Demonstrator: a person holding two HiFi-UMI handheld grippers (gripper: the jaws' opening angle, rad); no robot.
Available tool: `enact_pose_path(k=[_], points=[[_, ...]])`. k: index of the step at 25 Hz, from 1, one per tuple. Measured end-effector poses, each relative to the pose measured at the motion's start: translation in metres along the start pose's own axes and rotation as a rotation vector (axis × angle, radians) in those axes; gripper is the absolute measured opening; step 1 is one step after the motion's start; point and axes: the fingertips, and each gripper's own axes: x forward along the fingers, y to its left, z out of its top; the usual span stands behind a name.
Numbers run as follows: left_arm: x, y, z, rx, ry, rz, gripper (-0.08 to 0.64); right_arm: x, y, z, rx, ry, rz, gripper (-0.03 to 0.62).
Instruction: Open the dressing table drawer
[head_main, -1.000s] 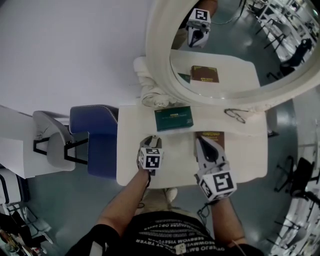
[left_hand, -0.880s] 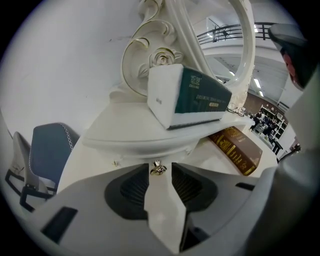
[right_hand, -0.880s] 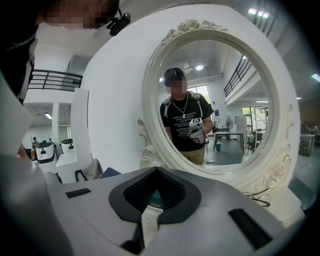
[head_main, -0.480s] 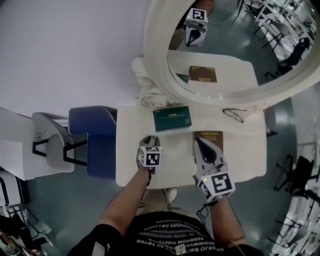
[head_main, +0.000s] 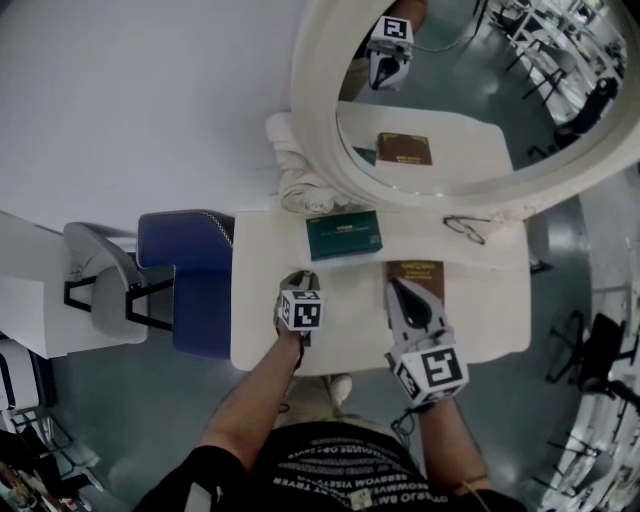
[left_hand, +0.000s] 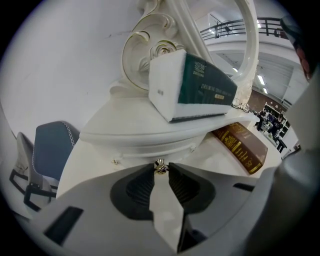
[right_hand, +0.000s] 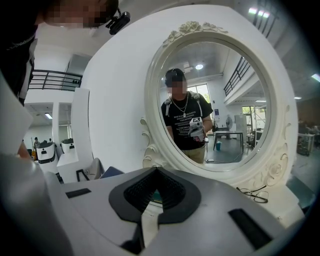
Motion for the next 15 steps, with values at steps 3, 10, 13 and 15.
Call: enact_pose_path(k=[3, 10, 13, 15], points=[[0.0009, -0.0014, -0.0009, 0.001, 0.000, 0.000, 0.091, -0.0025, 0.0000, -0.0013, 0.002, 0.002, -0.001, 0.002], [-0.0028, -0.0008, -0.0037, 0.016, 0.006, 0.006, 0.091, -0.0074, -0.0009, 0.0031, 0.000, -0.005, -0.011, 0.002], [-0.0051, 0.0000, -0.0079, 0.017, 0.011, 0.009, 0.091, -0.0096, 0.0003, 0.0047, 0.001, -0.008, -0.011, 0.002], [-0.0068, -0.0007, -0.0097, 0.018, 0.013, 0.007, 0.091, -0.0104, 0.0021, 0.0062, -0.003, -0.009, -0.009, 0.002]])
